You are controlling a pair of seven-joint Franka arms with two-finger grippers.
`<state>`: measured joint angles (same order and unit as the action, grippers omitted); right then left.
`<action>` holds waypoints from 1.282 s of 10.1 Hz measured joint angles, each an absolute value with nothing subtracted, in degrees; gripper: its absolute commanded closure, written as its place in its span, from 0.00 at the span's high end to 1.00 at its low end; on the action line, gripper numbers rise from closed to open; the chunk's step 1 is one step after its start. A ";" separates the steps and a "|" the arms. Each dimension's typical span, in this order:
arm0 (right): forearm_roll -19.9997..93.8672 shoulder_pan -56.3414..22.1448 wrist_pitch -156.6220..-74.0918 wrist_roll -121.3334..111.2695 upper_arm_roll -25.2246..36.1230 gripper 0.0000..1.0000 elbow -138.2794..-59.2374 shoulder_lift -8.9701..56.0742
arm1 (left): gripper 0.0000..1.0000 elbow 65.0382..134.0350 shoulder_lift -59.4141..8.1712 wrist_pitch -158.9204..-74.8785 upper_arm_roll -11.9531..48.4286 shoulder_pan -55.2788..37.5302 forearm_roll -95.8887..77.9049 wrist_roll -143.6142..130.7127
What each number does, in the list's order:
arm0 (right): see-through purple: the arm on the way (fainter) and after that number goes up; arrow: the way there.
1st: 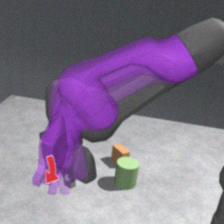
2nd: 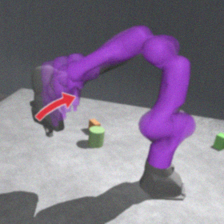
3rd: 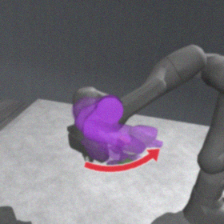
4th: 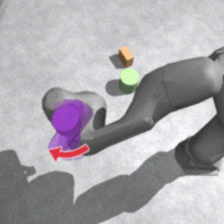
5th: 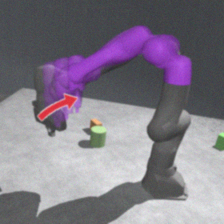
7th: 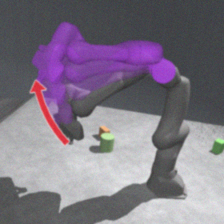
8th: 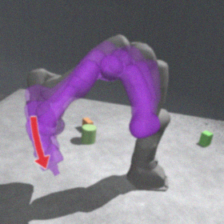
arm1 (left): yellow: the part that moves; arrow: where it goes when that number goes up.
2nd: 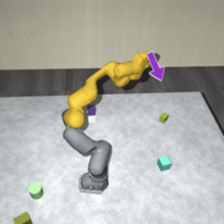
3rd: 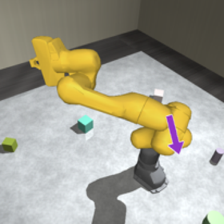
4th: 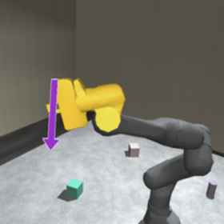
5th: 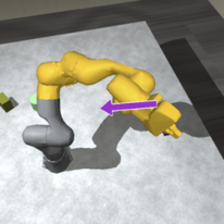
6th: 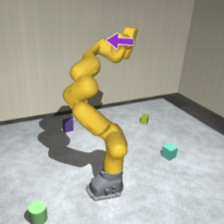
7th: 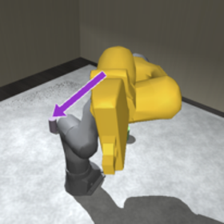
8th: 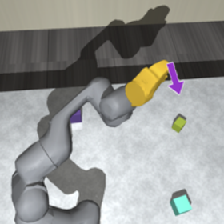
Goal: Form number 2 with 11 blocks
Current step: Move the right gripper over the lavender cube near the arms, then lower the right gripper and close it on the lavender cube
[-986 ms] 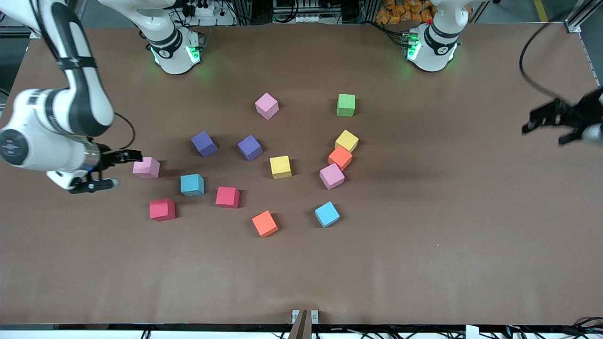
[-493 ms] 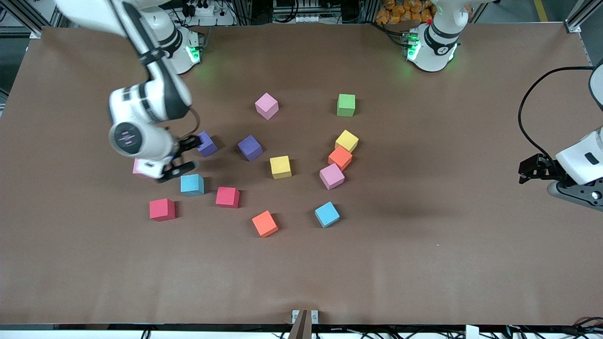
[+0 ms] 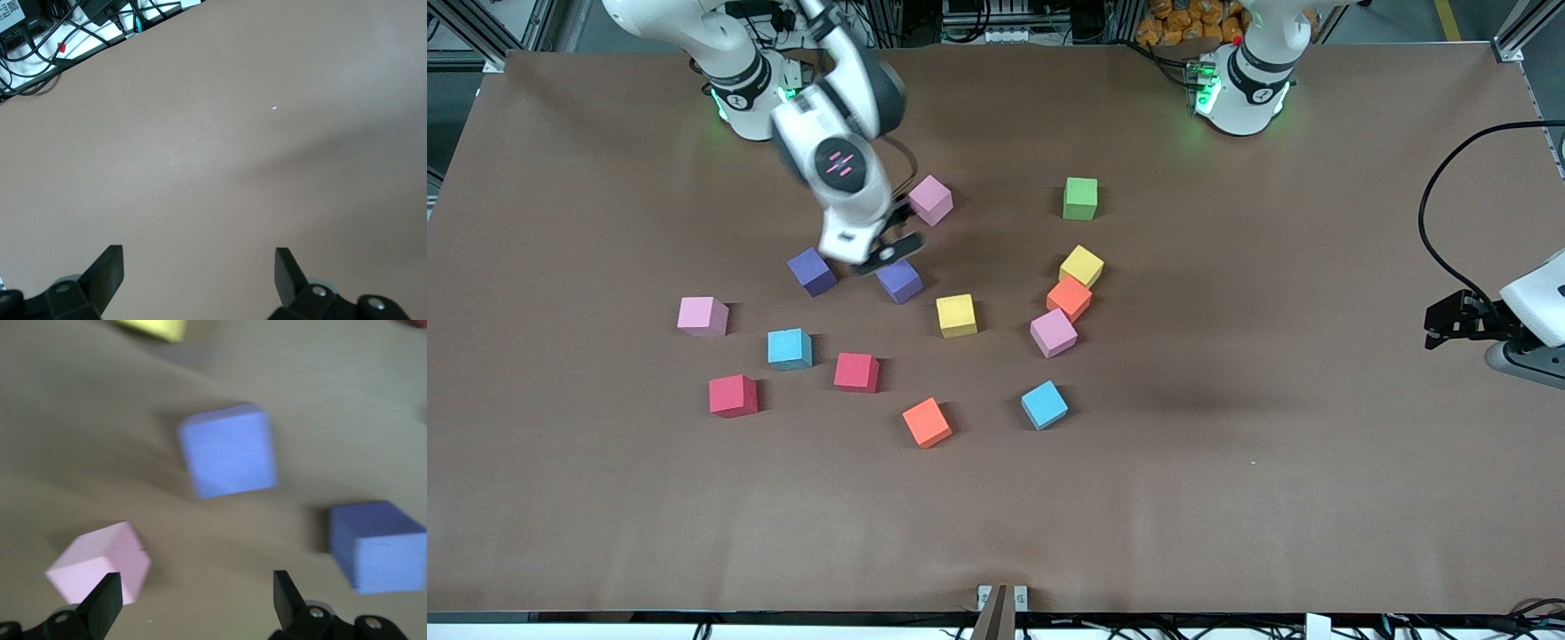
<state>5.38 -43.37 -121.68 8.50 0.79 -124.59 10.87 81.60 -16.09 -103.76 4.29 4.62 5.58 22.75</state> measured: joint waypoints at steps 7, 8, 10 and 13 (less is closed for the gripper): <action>5.39 -56.53 -133.43 8.84 0.88 1.00 -130.72 14.83 | 1.00 81.54 -15.50 -103.72 4.24 4.94 5.45 22.99; 5.39 -56.65 -134.44 8.82 0.90 1.00 -131.44 15.02 | 1.00 81.58 -15.97 -103.73 4.29 4.90 5.10 22.99; 5.39 -56.93 -136.10 8.92 0.90 1.00 -132.42 15.45 | 1.00 81.59 -16.41 -103.73 4.58 4.39 4.86 23.00; 5.39 -57.65 -136.41 9.67 0.90 0.00 -132.85 15.76 | 1.00 81.43 -16.31 -103.74 4.87 4.00 4.86 23.00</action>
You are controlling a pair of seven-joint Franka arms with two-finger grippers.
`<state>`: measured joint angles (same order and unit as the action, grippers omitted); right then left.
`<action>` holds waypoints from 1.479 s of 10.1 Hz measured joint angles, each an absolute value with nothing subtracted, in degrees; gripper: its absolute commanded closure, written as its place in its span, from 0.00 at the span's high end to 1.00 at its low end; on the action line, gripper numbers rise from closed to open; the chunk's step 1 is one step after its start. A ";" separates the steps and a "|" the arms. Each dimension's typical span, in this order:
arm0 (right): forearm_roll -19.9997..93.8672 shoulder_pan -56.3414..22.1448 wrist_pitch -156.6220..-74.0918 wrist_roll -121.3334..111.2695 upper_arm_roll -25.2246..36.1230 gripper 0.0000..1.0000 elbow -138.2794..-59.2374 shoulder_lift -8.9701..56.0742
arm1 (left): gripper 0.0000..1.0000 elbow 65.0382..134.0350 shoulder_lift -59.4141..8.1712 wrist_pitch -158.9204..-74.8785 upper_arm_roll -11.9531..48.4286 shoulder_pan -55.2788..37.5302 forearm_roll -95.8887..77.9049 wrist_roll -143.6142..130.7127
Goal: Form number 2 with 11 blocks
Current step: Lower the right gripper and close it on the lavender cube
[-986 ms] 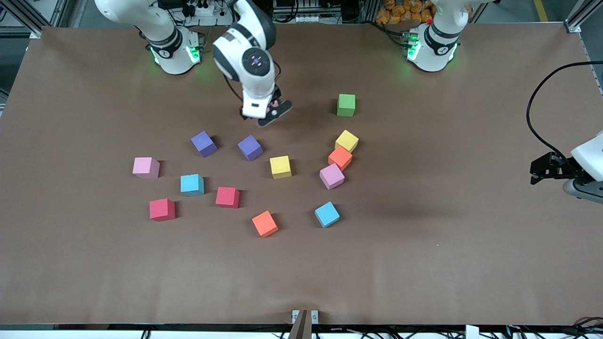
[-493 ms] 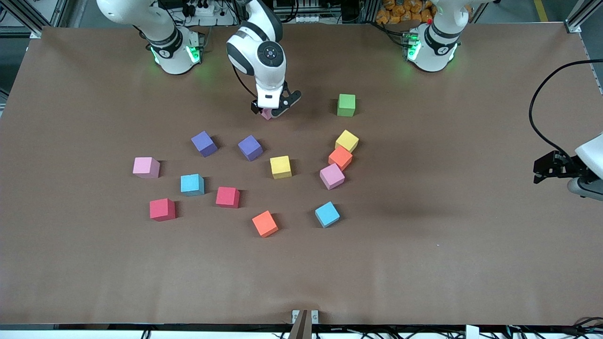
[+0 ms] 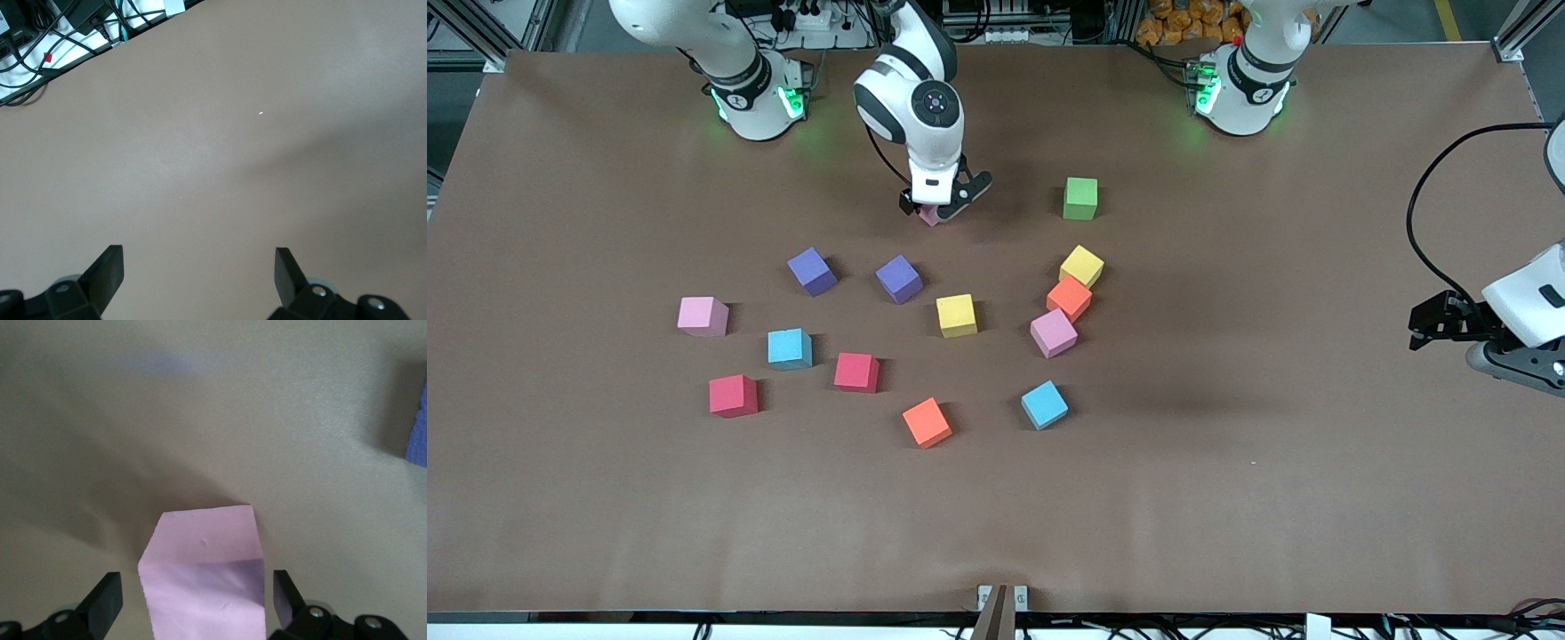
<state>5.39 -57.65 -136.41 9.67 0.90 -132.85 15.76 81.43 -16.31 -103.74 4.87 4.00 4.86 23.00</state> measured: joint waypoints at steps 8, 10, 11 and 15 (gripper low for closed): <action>3.38 -56.60 -132.62 -9.59 2.22 0.00 -133.03 13.61 | 1.00 81.23 -11.11 -100.74 5.66 4.86 3.46 23.06; -0.88 -55.35 -127.82 -13.36 2.46 0.00 -133.16 11.26 | 1.00 81.58 -11.32 -99.27 5.33 6.28 3.46 23.06; -2.06 -55.27 -126.57 -14.23 2.45 0.00 -133.69 10.16 | 1.00 81.63 -11.39 -98.66 5.31 6.41 3.46 23.06; -4.07 -54.04 -131.37 -20.84 2.48 0.00 -140.69 6.92 | 1.00 81.50 -10.69 -95.42 6.05 5.82 3.71 23.16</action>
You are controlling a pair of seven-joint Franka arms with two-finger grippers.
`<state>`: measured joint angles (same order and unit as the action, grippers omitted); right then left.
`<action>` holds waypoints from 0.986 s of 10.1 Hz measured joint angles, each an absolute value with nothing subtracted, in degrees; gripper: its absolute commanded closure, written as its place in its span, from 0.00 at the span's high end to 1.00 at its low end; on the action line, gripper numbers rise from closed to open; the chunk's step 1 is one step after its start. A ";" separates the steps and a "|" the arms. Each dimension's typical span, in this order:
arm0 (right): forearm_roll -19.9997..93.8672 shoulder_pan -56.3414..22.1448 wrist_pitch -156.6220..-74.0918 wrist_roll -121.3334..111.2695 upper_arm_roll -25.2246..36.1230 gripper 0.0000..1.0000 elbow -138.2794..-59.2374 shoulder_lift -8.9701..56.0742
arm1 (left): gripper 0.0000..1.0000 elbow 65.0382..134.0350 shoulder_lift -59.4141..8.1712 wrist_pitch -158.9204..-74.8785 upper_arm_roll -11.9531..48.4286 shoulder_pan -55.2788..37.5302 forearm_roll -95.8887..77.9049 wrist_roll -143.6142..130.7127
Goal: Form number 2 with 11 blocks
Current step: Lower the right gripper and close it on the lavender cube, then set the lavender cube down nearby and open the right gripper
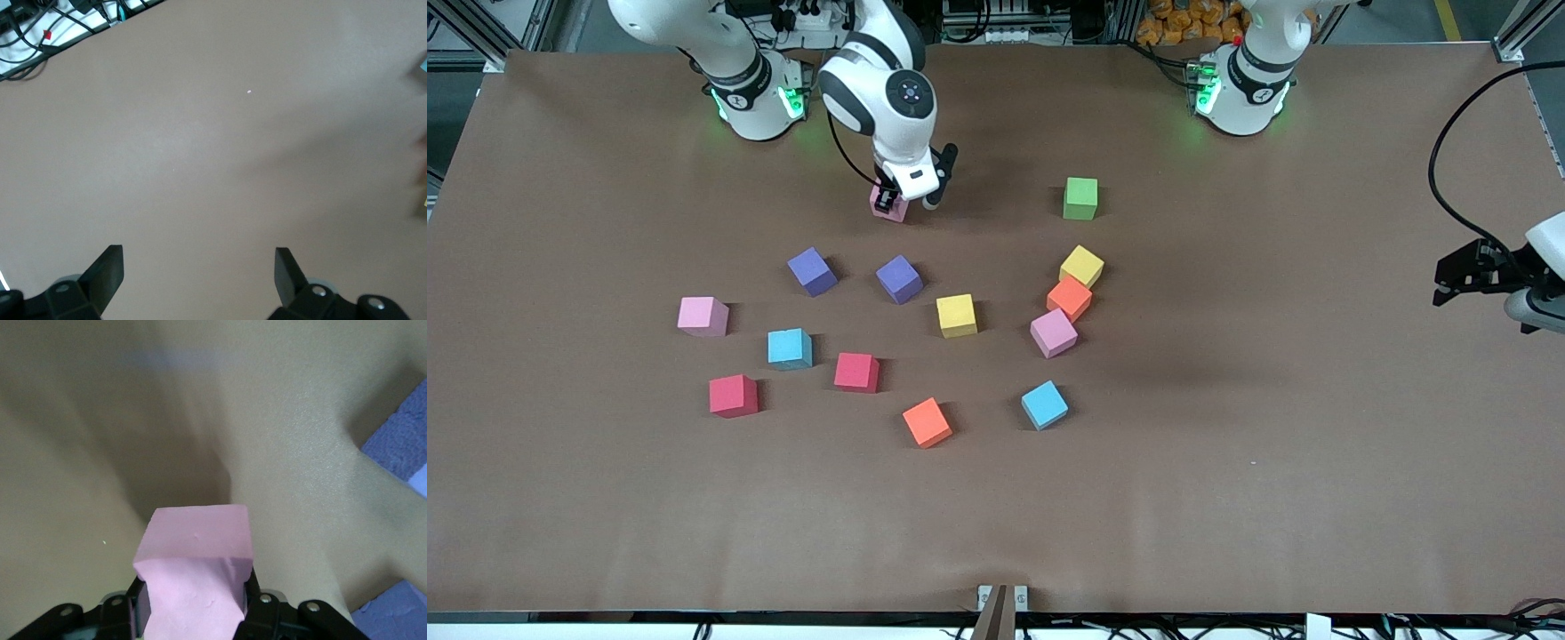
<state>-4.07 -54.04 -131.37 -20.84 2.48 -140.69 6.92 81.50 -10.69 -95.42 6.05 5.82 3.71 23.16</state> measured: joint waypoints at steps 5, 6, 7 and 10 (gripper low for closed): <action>-4.44 -53.72 -139.44 -24.82 2.45 0.00 -147.36 5.76 | 1.00 81.30 -8.32 -91.67 5.51 6.64 3.71 23.19; -4.47 -53.72 -139.94 -25.10 2.45 0.00 -147.77 5.70 | 1.00 81.30 -8.04 -90.52 5.68 6.64 3.71 23.19; -4.48 -53.72 -140.13 -25.21 2.43 0.00 -147.88 5.64 | 1.00 81.31 -7.93 -89.78 6.11 6.57 3.71 23.19; -4.50 -53.85 -140.39 -25.24 2.34 1.00 -147.99 5.61 | 1.00 81.30 -7.54 -89.50 7.11 6.39 3.71 23.19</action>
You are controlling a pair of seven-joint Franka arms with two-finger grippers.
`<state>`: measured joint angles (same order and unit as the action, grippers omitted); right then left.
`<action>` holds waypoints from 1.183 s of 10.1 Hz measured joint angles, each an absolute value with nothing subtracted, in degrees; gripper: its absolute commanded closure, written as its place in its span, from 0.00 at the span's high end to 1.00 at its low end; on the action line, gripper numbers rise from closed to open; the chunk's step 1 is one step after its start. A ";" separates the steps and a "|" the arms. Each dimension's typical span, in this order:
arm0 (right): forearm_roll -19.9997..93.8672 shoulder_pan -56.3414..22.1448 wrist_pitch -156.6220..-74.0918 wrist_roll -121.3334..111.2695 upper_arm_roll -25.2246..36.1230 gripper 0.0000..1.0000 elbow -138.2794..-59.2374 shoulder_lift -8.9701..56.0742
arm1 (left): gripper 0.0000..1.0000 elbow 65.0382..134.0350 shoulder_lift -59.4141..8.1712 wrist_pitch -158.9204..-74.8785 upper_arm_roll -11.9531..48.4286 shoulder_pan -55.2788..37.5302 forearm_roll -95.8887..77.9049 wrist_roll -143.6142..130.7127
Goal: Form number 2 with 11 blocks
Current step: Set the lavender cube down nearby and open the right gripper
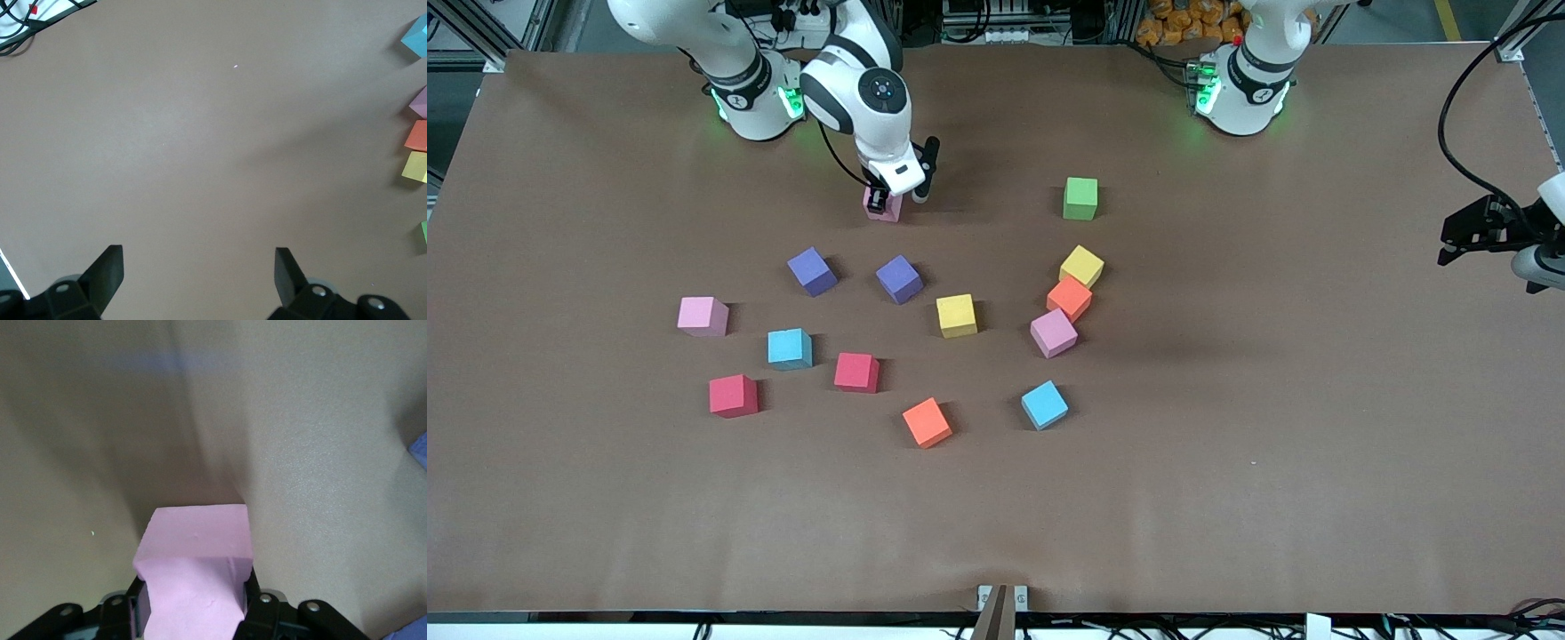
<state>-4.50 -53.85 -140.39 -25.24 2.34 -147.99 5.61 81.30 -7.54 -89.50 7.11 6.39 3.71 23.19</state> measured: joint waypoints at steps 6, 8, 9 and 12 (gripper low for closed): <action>-4.52 -53.98 -140.66 -25.26 2.03 1.00 -148.00 5.42 | 1.00 81.39 -7.55 -89.35 7.07 6.51 3.71 19.61; -4.52 -53.98 -139.63 -25.26 2.00 1.00 -147.98 4.44 | 1.00 81.40 -7.55 -89.30 7.36 6.34 3.71 17.65; -4.52 -53.97 -137.96 -25.26 1.99 1.00 -147.91 3.28 | 1.00 81.42 -7.56 -88.59 7.98 6.31 3.71 17.52; -4.52 -53.60 -132.80 -25.09 2.29 1.00 -147.26 -1.37 | 1.00 81.72 -7.58 -83.95 10.56 6.17 3.71 16.72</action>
<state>-4.52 -53.60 -132.80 -25.09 2.29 -147.26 -1.37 81.72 -7.58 -83.95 10.56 6.17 3.71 16.72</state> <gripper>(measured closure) 0.000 0.000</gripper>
